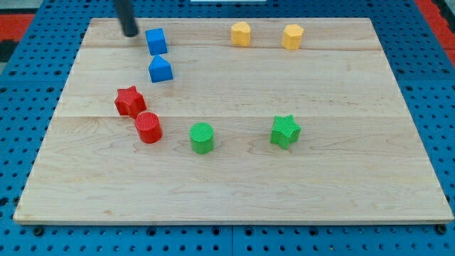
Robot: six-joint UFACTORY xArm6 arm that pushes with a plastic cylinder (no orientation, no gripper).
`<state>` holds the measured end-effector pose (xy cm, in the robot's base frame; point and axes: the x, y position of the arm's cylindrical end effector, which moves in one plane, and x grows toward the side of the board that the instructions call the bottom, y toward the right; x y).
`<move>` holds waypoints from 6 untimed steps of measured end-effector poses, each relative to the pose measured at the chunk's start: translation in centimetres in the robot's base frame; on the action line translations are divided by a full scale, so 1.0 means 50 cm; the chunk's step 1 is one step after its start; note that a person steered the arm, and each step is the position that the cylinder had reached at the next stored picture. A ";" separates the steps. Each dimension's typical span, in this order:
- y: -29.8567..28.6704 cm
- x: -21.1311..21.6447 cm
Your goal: Separate the blue triangle from the blue cube
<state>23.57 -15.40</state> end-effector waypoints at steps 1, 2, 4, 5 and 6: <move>0.156 0.004; 0.130 -0.079; 0.209 -0.085; 0.260 -0.087; 0.282 -0.082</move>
<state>19.44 -1.30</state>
